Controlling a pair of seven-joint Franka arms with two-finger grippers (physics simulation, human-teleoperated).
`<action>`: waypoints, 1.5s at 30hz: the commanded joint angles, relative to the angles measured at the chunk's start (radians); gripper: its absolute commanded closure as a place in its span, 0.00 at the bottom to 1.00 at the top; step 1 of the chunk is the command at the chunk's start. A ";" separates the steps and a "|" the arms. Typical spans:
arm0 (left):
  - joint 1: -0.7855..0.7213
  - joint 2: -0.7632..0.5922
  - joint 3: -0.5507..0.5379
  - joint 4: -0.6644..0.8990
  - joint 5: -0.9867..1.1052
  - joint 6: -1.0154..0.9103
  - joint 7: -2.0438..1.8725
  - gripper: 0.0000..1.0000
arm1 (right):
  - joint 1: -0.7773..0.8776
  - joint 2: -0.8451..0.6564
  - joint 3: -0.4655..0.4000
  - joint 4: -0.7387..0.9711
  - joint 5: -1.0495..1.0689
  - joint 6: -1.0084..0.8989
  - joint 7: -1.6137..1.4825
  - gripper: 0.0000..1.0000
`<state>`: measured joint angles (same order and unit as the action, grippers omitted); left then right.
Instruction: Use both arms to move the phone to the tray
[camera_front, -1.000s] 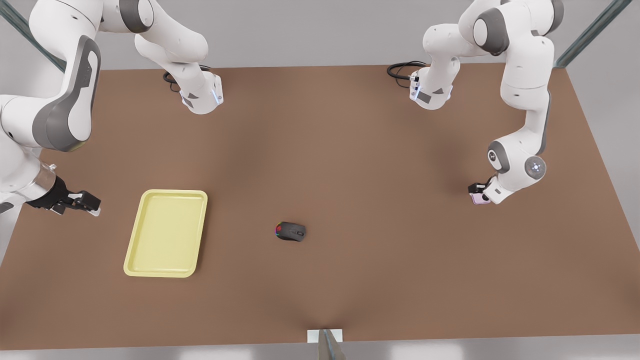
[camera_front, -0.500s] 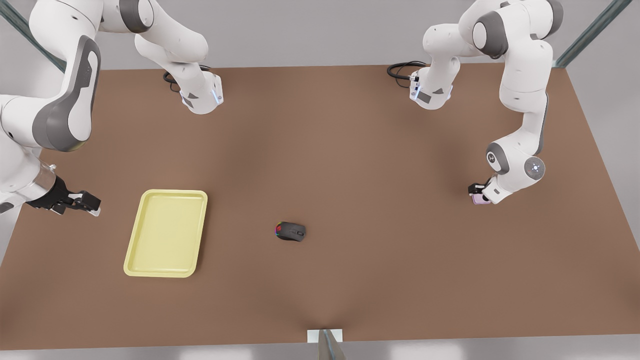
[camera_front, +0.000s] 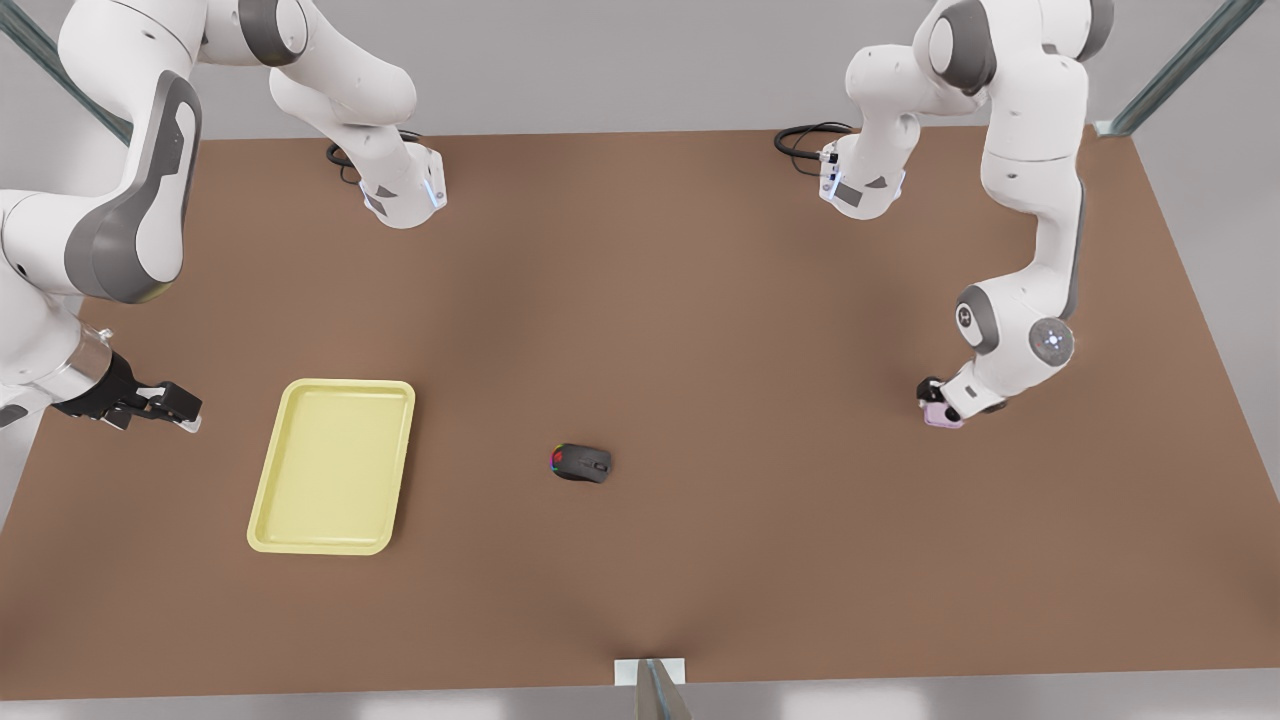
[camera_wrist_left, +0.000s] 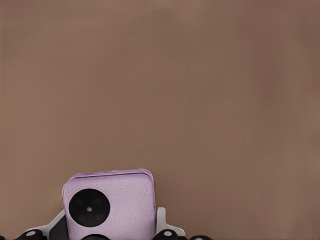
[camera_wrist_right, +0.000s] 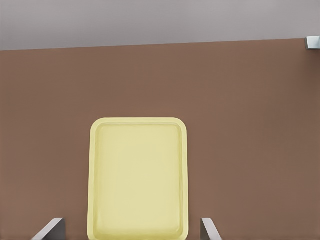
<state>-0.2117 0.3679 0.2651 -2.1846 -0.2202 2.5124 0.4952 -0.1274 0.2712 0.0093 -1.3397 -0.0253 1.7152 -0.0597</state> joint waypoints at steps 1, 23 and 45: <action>-0.073 -0.017 -0.001 0.051 -0.007 -0.173 -0.197 0.26 | 0.000 -0.001 0.000 0.001 0.001 0.000 0.000 0.00; -0.624 0.513 -0.113 0.763 0.002 -0.322 -1.195 0.25 | -0.006 0.000 -0.002 0.002 0.002 -0.002 0.000 0.00; 0.144 -0.069 -0.317 0.928 0.275 -1.021 -0.503 0.00 | 0.386 -0.033 0.040 -0.098 0.050 -0.125 0.395 0.00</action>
<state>-0.1057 0.3133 -0.0106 -1.2599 -0.0220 1.6137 -0.2294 0.2299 0.2371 0.0484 -1.4267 0.0043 1.5092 0.0242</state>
